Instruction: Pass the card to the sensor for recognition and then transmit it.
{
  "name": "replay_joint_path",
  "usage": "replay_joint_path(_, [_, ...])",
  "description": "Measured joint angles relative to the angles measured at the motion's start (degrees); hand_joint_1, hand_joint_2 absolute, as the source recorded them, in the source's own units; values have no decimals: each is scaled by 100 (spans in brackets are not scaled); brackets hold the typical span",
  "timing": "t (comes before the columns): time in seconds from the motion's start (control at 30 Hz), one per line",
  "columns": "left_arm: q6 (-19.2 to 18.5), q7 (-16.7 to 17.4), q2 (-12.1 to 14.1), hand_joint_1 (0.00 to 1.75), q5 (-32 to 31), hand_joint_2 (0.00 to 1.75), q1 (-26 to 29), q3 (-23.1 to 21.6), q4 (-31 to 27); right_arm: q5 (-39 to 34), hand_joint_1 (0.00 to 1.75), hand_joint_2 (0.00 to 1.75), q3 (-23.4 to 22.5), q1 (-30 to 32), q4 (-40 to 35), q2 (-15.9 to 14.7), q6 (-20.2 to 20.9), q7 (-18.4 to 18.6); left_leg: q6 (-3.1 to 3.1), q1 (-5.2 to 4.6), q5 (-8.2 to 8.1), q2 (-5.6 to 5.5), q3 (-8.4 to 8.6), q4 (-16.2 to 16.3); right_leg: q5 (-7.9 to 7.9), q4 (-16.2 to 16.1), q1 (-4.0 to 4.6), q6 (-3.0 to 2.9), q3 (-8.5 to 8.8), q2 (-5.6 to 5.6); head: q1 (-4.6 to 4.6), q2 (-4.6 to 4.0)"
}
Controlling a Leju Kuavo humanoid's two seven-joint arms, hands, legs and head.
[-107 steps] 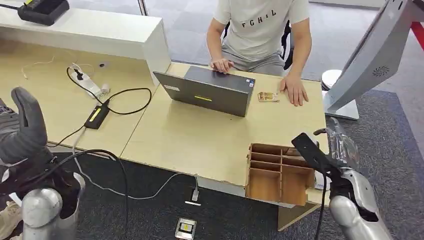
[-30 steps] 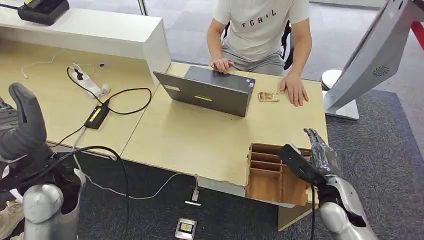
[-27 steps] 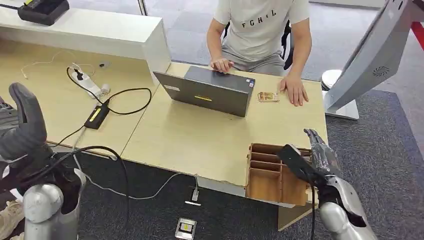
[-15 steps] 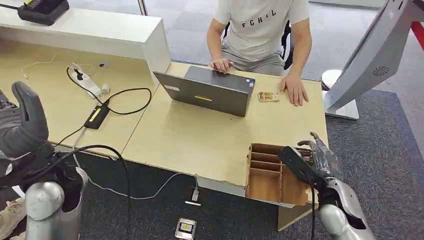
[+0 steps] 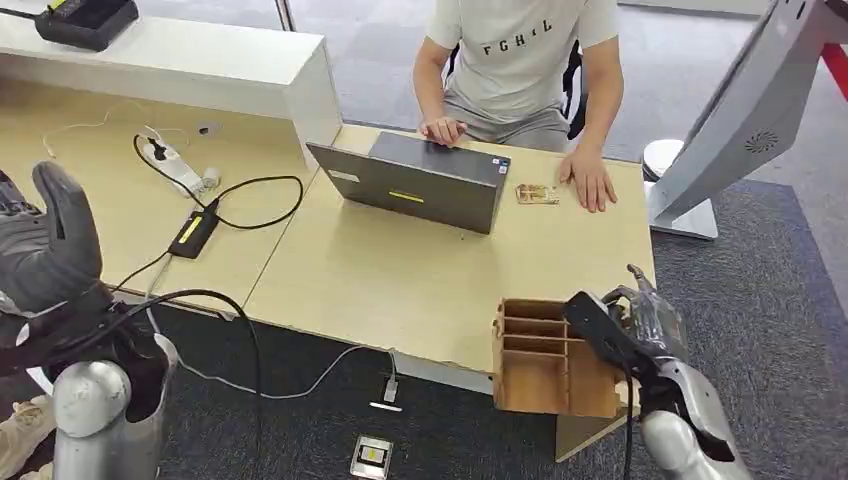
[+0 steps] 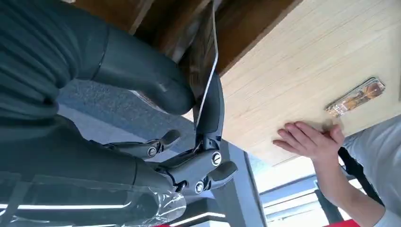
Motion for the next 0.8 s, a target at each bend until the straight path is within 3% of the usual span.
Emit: replay_joint_path(0.8, [0,-9,24,0,-15,175,20,-46,42,72,175,175,-101,14,-2,4,-20,-52,0,0,0,0,0,1,0,0,0,0,0,0,0,0])
